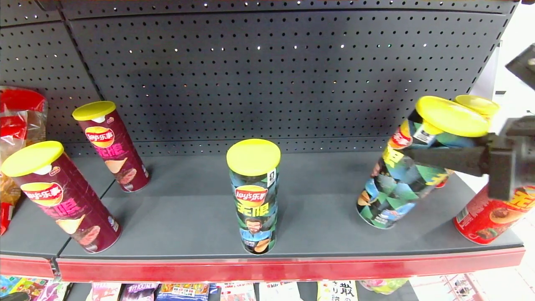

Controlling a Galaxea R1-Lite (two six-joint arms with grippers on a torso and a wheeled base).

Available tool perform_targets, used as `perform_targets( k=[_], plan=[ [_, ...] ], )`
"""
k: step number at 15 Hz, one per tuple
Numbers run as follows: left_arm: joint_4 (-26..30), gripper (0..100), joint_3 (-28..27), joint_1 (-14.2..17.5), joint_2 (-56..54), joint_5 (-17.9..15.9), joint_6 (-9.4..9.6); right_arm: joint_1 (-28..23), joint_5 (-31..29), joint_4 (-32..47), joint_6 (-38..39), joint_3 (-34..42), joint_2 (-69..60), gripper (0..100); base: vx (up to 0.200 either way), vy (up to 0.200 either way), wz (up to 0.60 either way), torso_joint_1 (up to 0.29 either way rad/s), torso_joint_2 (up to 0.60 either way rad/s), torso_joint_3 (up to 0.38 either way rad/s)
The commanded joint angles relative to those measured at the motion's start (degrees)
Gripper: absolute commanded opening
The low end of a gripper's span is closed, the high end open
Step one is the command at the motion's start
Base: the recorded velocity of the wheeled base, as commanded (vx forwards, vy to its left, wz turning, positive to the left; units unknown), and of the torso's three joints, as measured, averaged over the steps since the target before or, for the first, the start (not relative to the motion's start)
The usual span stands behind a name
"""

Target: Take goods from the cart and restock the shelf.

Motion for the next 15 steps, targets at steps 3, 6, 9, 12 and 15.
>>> perform_targets(
  k=[3, 6, 9, 12, 15],
  plan=[
    [0.0, 100, -0.1, 0.0, 0.4, 0.0, 0.02, 3.2, 1.1, -4.5, -0.3, -7.9, 15.8, 0, 0.000, 0.000, 0.00, 0.000, 0.00, 0.000],
    [0.1, 100, 0.0, 0.0, -0.1, 0.0, 0.02, 5.0, 0.7, -4.8, -0.3, -12.6, 21.0, 0, 0.000, 0.000, 0.00, 0.000, 0.00, 0.000],
    [0.0, 100, 0.0, 0.0, 0.0, 0.0, 0.02, 6.0, -1.1, -4.8, -0.3, -17.1, 25.3, 0, 0.000, 0.000, 0.00, 0.000, 0.00, 0.000],
    [0.1, 100, 0.2, 0.0, 0.0, 0.0, 0.02, 6.5, -2.5, -6.4, 0.1, -20.8, 29.1, 0, 0.000, 0.000, 0.00, 0.000, 0.00, 0.000],
    [0.1, 100, 0.2, 0.0, 0.1, 0.0, 0.02, 7.0, -2.8, -6.4, 0.1, -21.9, 30.6, 0, 0.000, 0.000, 0.00, 0.000, 0.00, 0.000]
  ],
)
